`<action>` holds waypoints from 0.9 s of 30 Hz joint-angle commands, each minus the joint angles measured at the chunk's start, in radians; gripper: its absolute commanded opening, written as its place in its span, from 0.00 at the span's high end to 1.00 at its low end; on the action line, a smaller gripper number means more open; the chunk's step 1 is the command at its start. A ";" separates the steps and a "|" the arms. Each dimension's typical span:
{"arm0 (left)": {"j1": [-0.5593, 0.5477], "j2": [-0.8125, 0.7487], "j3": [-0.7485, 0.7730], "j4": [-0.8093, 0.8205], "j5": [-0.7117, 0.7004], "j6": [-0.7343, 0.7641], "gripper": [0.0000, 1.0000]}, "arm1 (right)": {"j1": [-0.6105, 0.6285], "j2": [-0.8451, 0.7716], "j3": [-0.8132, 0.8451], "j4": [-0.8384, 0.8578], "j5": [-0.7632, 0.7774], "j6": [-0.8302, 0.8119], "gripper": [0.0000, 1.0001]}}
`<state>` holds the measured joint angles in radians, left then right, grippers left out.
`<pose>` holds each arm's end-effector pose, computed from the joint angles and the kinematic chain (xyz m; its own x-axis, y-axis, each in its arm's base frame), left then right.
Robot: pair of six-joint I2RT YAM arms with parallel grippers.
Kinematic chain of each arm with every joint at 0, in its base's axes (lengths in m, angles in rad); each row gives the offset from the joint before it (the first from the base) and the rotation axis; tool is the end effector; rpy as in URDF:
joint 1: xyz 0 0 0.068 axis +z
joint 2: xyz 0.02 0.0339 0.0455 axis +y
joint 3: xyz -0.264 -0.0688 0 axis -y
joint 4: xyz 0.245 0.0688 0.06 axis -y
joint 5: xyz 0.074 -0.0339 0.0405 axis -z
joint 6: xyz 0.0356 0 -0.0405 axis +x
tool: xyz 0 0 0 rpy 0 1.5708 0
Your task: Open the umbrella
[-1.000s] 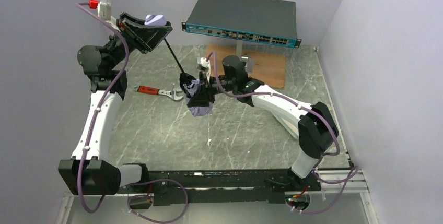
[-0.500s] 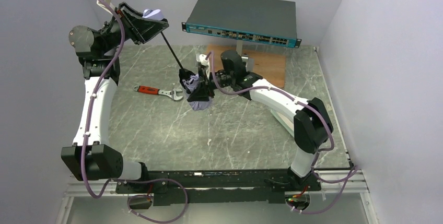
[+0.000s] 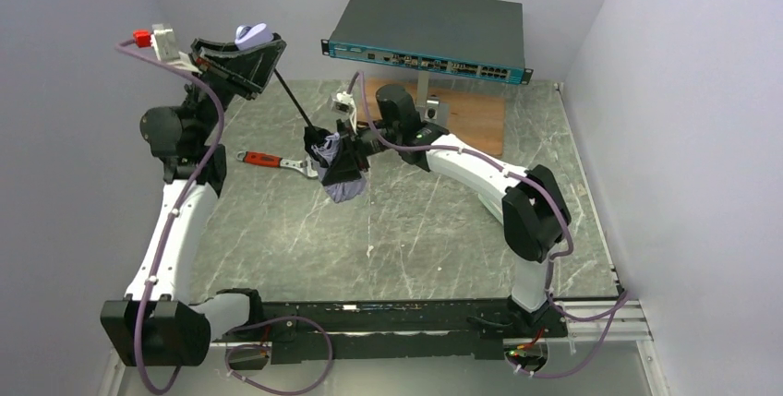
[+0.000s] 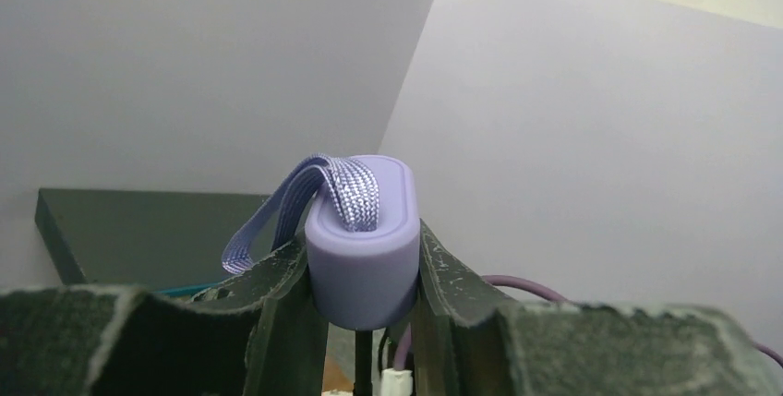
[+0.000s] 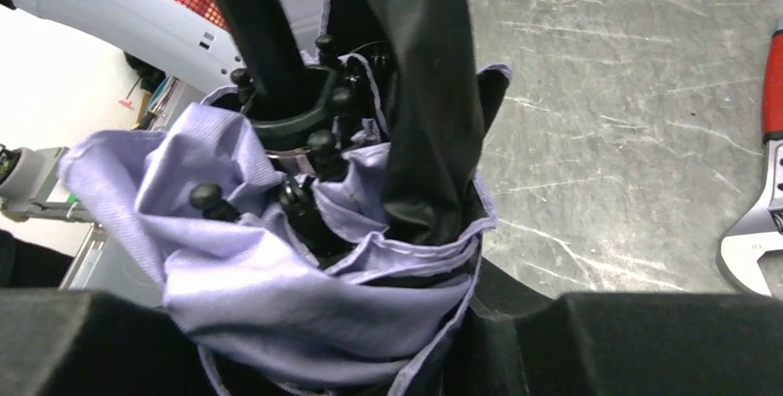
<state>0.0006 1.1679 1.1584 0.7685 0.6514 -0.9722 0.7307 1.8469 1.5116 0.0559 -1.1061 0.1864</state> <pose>0.2363 -0.0214 0.4844 0.0248 -0.6569 -0.7535 0.8161 0.4486 -0.3643 0.2986 0.3104 0.3187 -0.3758 -0.2253 -0.8989 -0.8847 -0.2015 0.4204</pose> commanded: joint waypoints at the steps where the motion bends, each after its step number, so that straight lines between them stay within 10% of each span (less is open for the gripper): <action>1: -0.133 -0.050 -0.144 -0.099 0.217 0.071 1.00 | -0.036 -0.048 0.219 0.249 0.071 0.213 1.00; 8: -0.120 -0.072 -0.110 -0.191 0.219 0.191 0.94 | -0.036 -0.115 0.143 0.210 0.046 0.150 1.00; 11: -0.052 -0.033 0.029 -0.319 0.225 0.273 0.43 | -0.036 -0.164 0.033 0.174 0.040 0.106 1.00; 16: 0.092 0.016 0.152 -0.325 0.286 0.246 0.01 | -0.040 -0.239 -0.123 0.039 0.062 -0.042 1.00; 27: 0.136 0.003 0.331 -0.655 0.582 0.461 0.00 | -0.075 -0.242 -0.194 -0.384 0.101 -0.434 1.00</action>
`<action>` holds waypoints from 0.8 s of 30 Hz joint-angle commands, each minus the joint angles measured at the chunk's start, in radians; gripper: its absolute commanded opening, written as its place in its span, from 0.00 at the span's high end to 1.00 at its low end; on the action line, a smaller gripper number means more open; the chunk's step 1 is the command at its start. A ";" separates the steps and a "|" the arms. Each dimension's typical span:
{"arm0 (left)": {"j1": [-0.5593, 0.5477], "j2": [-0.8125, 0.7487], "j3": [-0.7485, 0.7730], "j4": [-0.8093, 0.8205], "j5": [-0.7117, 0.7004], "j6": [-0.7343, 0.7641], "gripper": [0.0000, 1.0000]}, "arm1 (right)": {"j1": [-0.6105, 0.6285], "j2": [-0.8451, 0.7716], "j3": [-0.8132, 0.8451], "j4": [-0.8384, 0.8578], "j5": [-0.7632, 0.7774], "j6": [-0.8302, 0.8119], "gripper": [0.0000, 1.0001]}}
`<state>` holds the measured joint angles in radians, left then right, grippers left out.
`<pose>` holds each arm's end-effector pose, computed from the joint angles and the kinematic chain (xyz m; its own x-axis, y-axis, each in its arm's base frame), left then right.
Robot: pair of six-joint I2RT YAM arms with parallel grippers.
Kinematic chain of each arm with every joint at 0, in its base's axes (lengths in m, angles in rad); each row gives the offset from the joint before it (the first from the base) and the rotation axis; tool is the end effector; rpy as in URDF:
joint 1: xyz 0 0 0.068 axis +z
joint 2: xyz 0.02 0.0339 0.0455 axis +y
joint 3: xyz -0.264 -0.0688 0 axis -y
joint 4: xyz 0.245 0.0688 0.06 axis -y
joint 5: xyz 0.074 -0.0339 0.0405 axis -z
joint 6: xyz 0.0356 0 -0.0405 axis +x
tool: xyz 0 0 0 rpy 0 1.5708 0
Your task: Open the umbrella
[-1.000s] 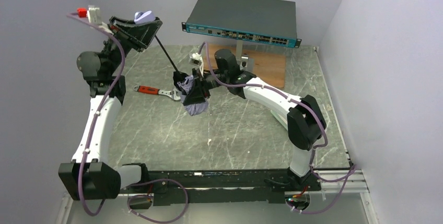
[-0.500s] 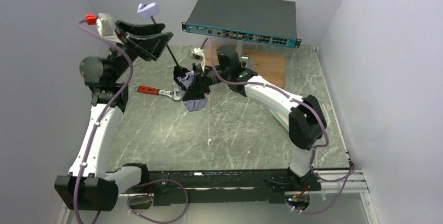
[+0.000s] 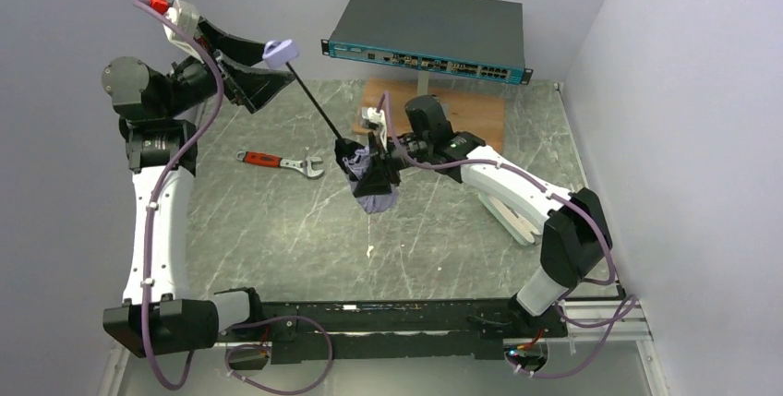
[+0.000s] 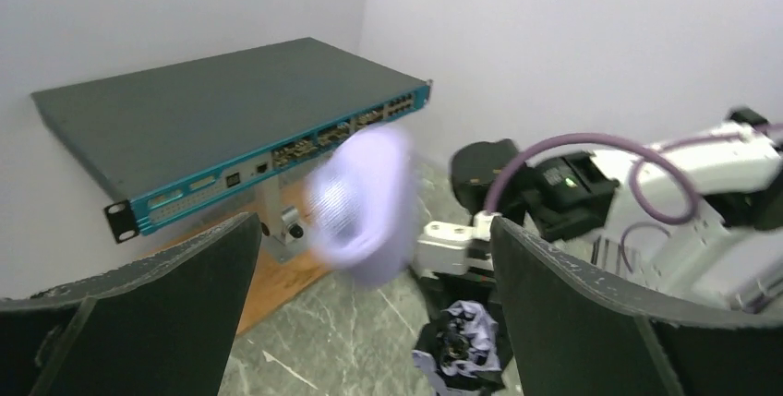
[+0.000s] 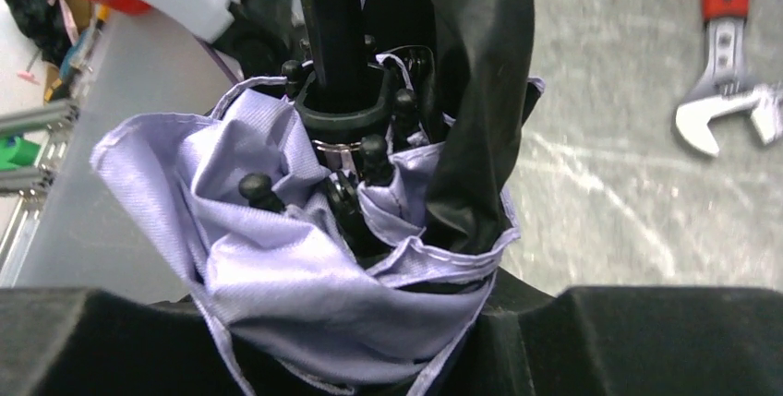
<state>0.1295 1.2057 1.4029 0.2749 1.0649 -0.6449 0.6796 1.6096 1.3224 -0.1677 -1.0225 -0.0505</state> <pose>0.2376 -0.0005 0.5084 -0.0664 -0.3024 -0.9509 0.8384 0.4997 -0.2175 0.2651 0.2532 0.3248 -0.2947 -0.2719 -0.9161 -0.9400 -0.0902 0.3291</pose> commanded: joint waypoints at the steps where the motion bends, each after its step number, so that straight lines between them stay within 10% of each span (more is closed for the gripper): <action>1: 0.007 -0.040 0.091 -0.210 0.194 0.176 0.00 | -0.030 -0.008 -0.013 -0.192 0.018 -0.226 1.00; 9: 0.010 -0.035 0.100 -0.567 0.192 0.404 0.01 | -0.035 -0.106 -0.075 -0.425 0.054 -0.558 1.00; 15: 0.007 0.003 0.156 -0.941 0.250 0.720 0.22 | -0.036 -0.120 -0.039 -0.683 0.140 -0.831 1.00; 19: 0.002 0.040 0.230 -1.444 0.240 1.152 0.19 | -0.039 -0.127 -0.028 -0.820 0.212 -0.940 1.00; 24: 0.004 0.006 0.131 -1.530 0.237 1.255 0.14 | -0.044 -0.104 -0.057 -0.899 0.279 -0.989 1.00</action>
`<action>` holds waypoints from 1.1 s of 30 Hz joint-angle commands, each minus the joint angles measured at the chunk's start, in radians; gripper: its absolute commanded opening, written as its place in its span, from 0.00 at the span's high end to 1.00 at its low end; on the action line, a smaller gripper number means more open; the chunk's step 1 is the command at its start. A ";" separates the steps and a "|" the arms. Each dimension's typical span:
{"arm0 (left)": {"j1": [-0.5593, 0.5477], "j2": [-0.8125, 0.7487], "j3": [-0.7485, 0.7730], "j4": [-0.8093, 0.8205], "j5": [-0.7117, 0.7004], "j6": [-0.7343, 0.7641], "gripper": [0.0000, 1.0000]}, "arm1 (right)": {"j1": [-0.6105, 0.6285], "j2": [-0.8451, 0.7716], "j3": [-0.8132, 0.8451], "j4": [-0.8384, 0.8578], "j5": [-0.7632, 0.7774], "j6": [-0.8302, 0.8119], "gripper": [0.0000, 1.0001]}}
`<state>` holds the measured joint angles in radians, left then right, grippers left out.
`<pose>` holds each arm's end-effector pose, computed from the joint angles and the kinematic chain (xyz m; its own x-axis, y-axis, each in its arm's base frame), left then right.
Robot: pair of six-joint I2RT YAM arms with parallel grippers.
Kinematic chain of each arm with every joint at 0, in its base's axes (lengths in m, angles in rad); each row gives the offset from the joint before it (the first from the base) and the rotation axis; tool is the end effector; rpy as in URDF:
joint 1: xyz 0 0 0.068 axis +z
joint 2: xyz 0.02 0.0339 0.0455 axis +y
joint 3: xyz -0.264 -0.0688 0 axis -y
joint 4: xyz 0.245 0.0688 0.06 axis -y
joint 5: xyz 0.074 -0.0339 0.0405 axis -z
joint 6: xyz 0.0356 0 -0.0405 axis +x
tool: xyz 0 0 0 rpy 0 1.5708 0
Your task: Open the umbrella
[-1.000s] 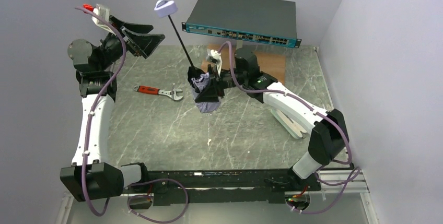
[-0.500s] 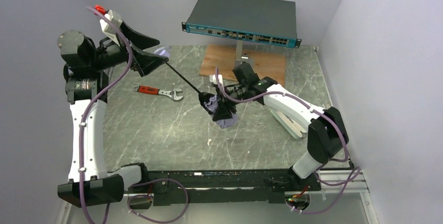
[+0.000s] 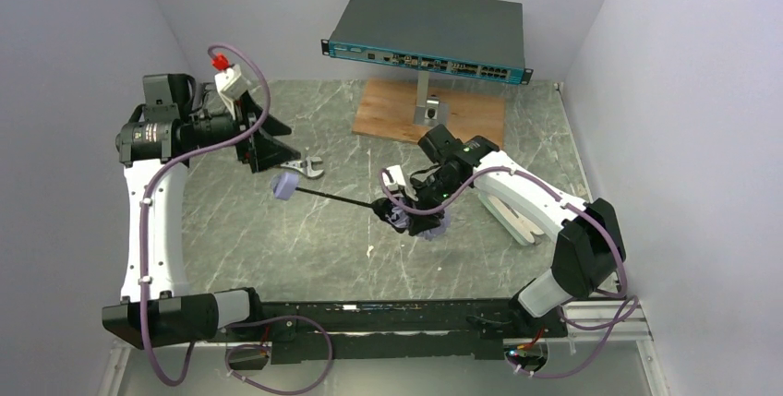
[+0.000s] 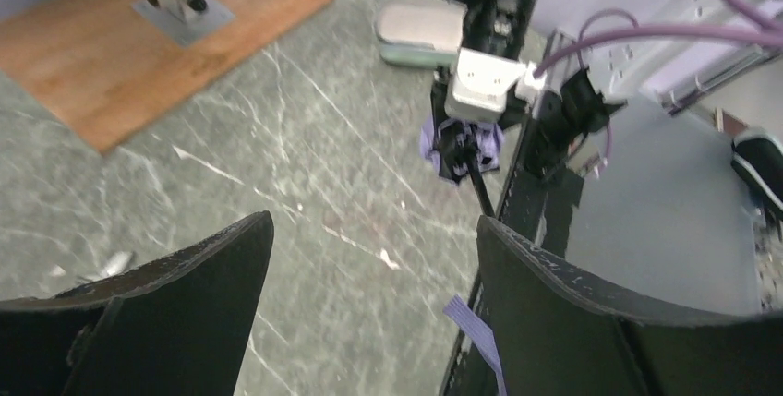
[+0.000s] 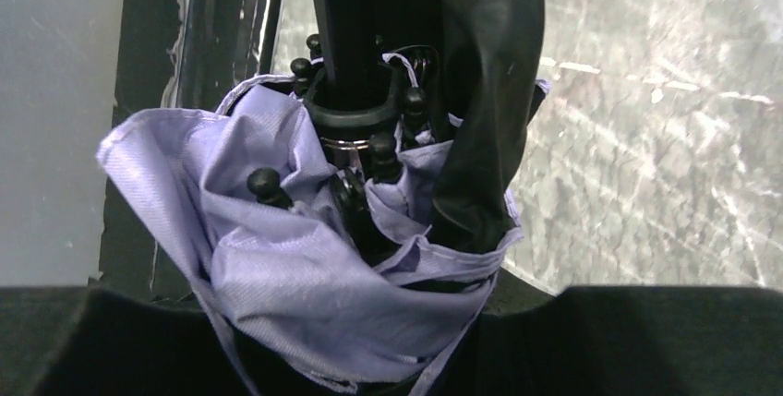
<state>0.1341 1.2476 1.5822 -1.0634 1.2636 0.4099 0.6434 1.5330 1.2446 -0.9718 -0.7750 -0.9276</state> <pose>0.2137 -0.0054 0.4445 -0.3406 0.0757 -0.9372 0.8722 0.3975 -0.2849 0.2190 0.1953 0.2705 0.0230 -0.6973 -0.7164 -0.9692 -0.1912 0.1550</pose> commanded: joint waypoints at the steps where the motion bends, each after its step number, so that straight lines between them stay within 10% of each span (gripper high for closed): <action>1: 0.002 -0.055 -0.083 -0.147 0.041 0.168 0.13 | -0.008 -0.023 0.015 -0.102 0.039 -0.114 1.00; 5: 0.002 -0.112 -0.162 -0.052 0.046 0.121 0.08 | -0.029 -0.009 -0.003 -0.135 0.070 -0.125 1.00; 13: -0.004 -0.021 -0.134 -0.421 0.052 0.503 0.08 | -0.072 -0.002 -0.016 -0.255 0.146 -0.156 1.00; 23: -0.208 -0.113 -0.340 -0.107 -0.114 0.257 0.13 | -0.080 -0.005 0.001 -0.264 0.154 -0.117 1.00; 33: -0.212 -0.111 -0.413 -0.076 -0.102 0.243 0.56 | -0.091 -0.072 -0.029 -0.225 0.149 -0.108 1.00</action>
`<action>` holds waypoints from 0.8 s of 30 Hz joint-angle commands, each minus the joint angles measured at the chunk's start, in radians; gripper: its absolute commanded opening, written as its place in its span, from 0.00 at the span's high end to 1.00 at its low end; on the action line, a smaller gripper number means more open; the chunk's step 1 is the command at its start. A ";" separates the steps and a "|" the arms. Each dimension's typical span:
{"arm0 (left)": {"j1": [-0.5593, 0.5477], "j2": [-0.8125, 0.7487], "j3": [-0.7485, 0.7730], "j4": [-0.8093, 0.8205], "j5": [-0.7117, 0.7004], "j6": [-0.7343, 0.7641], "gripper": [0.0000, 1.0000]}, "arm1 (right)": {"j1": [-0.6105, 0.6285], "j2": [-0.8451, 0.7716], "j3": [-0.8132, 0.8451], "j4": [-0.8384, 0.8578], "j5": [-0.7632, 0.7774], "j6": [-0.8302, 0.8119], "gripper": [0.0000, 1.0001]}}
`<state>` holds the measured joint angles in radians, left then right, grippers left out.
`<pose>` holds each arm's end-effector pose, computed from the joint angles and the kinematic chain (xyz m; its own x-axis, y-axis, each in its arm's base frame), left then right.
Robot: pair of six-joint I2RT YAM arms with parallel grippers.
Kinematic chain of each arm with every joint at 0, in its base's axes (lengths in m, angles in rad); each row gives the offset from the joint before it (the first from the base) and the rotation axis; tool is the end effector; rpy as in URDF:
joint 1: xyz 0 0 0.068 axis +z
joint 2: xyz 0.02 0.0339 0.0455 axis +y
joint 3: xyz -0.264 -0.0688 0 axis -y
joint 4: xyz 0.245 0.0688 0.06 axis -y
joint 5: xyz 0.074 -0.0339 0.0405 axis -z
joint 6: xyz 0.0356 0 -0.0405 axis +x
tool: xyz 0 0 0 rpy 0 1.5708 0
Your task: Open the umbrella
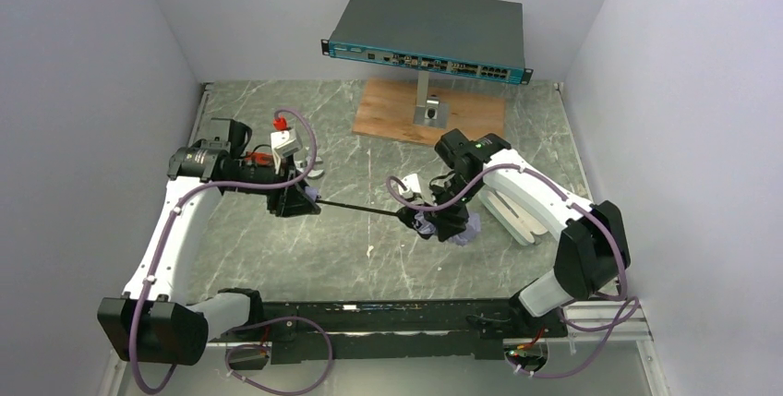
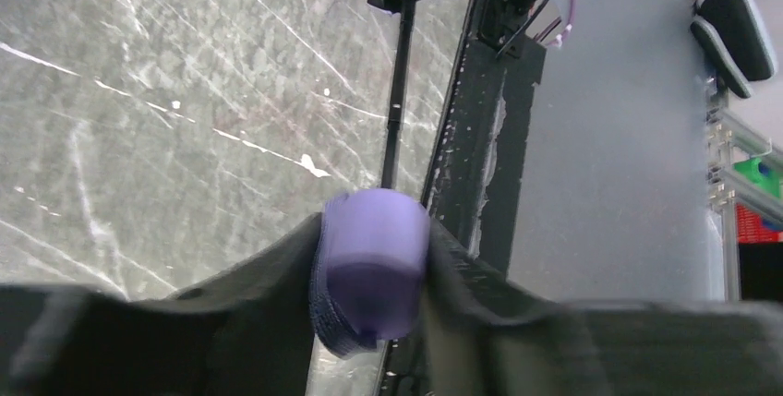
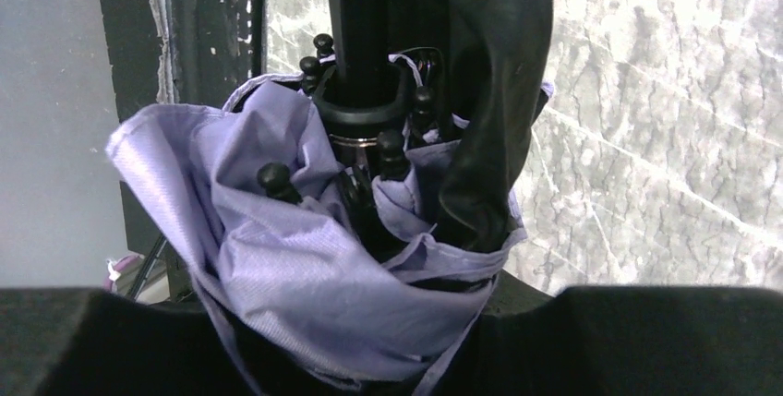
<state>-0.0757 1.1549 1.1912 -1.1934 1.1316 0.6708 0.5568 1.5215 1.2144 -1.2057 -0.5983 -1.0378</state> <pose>0.1888 -0.0466 0.3422 -0.4697 0.3007 -0.8300 0.8769 0.2675 -0.3993 0.2141 0.1569 0.2571 -0.0307 -0.8574 -0.5137 -0.9659 -0.1067 0.2358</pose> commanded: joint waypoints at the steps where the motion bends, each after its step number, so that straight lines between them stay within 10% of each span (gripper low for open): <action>1: -0.003 -0.019 -0.026 0.062 0.045 -0.024 0.66 | -0.005 -0.059 0.006 0.019 -0.028 0.014 1.00; 5: -0.059 -0.017 -0.059 0.177 0.075 -0.152 0.99 | 0.006 -0.011 0.087 0.048 -0.075 0.091 1.00; 11: -0.151 0.001 -0.193 0.497 0.059 -0.400 1.00 | 0.103 0.048 0.237 0.152 -0.159 0.212 1.00; 24: -0.197 0.091 -0.136 0.562 0.038 -0.412 1.00 | 0.118 0.078 0.173 0.168 -0.079 0.111 1.00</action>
<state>-0.3061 1.2381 1.0210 -0.6331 1.1622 0.2558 0.7044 1.6161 1.4178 -1.0924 -0.6235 -0.8173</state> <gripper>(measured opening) 0.358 0.404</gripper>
